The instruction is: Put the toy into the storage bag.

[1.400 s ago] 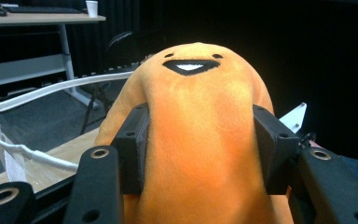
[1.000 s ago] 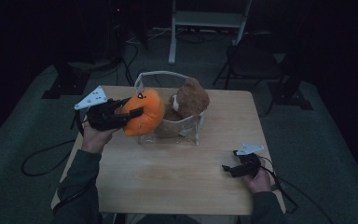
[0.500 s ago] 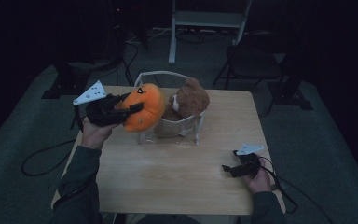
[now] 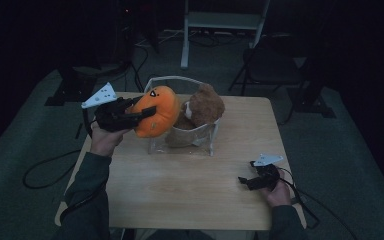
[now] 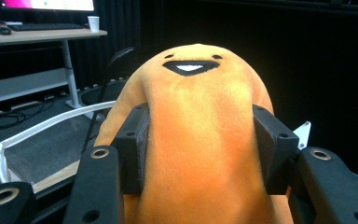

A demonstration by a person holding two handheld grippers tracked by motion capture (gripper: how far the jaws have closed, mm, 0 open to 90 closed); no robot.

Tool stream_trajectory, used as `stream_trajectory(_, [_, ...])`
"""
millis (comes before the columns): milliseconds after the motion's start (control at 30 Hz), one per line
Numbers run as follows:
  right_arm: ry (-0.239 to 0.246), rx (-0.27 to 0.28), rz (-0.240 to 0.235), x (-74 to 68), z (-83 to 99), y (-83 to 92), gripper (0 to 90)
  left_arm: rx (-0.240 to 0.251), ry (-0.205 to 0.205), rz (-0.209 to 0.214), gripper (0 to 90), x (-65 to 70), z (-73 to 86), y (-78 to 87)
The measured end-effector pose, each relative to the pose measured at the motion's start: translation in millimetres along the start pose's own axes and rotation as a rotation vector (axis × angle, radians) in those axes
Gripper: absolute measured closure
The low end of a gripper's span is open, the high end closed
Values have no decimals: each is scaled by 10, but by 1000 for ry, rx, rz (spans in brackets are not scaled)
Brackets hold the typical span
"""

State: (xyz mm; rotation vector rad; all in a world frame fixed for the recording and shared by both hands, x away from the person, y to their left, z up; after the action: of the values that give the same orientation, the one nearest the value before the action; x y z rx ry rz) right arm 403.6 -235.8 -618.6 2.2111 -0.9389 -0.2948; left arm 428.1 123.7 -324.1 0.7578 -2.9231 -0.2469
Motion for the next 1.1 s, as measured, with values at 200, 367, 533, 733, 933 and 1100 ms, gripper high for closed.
stream_trajectory(200, [-1, 0, 0, -1, 0, 0, 119, 0, 2, 0, 477, -17, -17, -32])
stream_trajectory(367, [0, 0, 0, 0, 0, 0, 119, -2, 4, -4, 477, -44, -27, -54])
stream_trajectory(533, [-1, 0, 0, -1, -1, 0, 119, 1, 10, -7, 477, -72, -32, -71])
stream_trajectory(733, [0, 0, 0, 1, 0, 0, 119, 1, 17, -8, 477, -106, -32, -122])
stream_trajectory(933, [-1, 0, 0, -1, -1, 0, 119, 4, 22, -6, 477, -122, -32, -166])
stream_trajectory(1100, [0, 0, 0, 1, 0, 0, 119, 0, 24, -16, 477, -163, -14, -196])
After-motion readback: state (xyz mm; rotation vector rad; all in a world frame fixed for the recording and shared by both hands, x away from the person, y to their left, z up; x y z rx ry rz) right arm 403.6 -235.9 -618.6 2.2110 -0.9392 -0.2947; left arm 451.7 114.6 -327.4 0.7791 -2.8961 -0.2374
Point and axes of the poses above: each handheld gripper's, and its own axes: y roughly backward along the jaws, z roughly out of its underside, x roughly to its right, the point moved 10 cm from there along -y, roughly forward along the jaws, and after that the axes turned 5 degrees about z, right-handed, at the moved point
